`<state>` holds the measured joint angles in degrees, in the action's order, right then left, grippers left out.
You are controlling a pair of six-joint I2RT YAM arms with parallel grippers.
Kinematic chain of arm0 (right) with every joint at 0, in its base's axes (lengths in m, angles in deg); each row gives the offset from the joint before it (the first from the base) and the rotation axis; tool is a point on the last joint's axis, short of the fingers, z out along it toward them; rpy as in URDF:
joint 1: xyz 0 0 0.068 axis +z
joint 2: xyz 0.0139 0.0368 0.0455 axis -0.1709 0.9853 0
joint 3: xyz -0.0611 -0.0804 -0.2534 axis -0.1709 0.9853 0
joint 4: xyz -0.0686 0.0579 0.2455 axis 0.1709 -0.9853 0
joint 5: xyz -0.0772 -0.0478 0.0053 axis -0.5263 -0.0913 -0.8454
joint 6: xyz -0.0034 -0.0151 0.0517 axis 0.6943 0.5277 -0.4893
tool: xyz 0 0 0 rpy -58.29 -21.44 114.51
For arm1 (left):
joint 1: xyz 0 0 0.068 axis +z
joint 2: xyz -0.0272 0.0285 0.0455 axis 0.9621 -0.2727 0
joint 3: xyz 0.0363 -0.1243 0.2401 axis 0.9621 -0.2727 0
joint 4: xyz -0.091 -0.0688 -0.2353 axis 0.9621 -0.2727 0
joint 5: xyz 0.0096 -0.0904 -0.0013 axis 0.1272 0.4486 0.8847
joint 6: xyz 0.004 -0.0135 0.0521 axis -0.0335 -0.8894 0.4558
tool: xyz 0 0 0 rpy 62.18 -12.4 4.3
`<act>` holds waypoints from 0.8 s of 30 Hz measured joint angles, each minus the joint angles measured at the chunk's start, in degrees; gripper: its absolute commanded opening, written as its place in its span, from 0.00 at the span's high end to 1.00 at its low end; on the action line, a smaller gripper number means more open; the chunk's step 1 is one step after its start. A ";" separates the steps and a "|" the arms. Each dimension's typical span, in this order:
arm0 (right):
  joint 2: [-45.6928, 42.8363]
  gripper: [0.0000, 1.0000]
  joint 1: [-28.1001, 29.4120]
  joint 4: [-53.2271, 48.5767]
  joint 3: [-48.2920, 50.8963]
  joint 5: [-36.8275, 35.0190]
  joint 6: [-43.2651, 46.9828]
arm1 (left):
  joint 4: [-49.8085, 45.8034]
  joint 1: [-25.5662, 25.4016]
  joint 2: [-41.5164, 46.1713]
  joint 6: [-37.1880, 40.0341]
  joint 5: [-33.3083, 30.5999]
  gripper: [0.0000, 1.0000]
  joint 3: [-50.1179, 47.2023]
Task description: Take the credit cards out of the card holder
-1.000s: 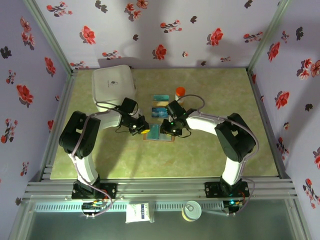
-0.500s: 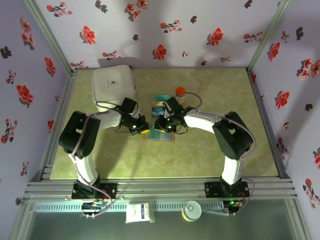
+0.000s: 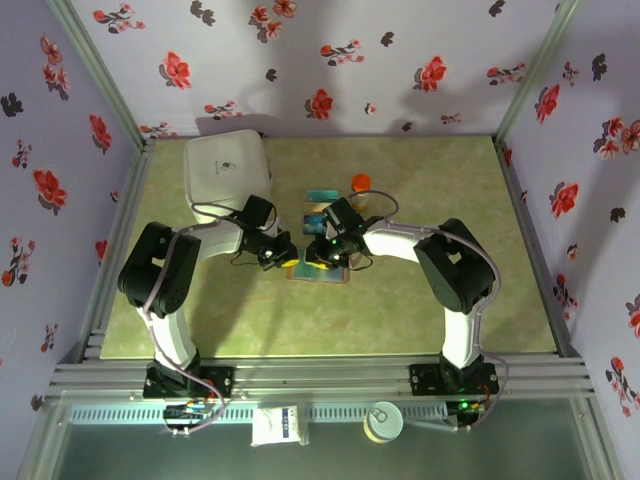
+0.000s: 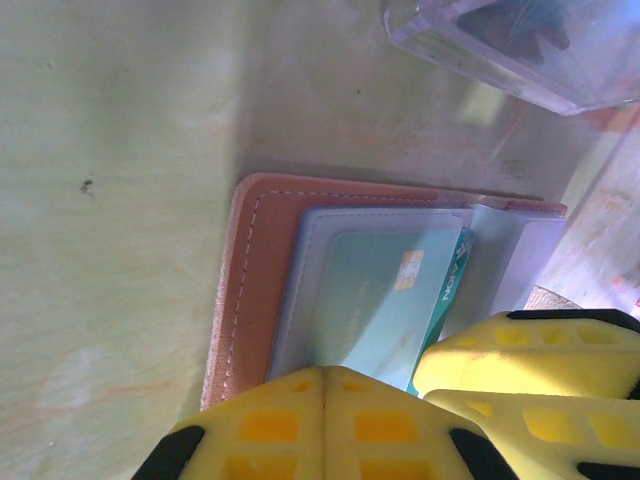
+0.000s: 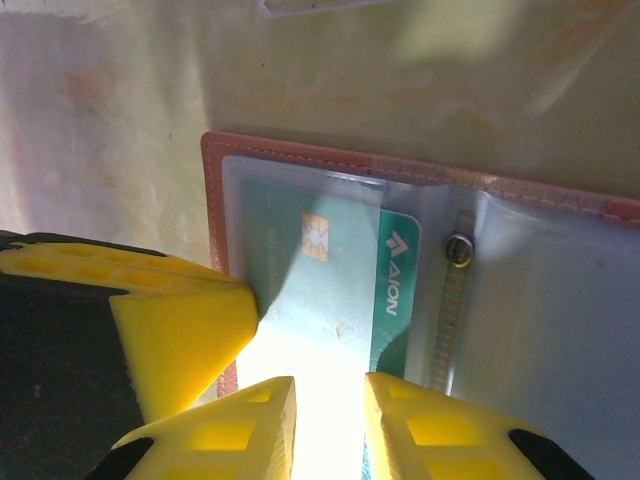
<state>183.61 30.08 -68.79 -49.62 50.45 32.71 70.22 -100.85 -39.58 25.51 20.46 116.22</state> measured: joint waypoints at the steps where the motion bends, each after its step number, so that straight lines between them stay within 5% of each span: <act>1: 0.00 0.75 0.02 -0.46 -0.13 -0.24 0.07 | 0.00 0.00 0.00 0.00 0.00 0.97 0.00; 18: -0.44 0.74 0.11 -5.22 -1.57 -2.80 1.31 | -1.49 0.00 0.74 0.02 -0.50 0.89 0.00; 24: -0.44 0.75 0.11 -4.33 -1.57 -2.75 1.27 | -2.38 0.00 0.87 0.17 -1.03 0.95 0.00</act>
<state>183.17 30.19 -73.12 -51.20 47.69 33.98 67.84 -100.85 -38.70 25.69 19.43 116.22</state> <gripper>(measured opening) 0.253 0.070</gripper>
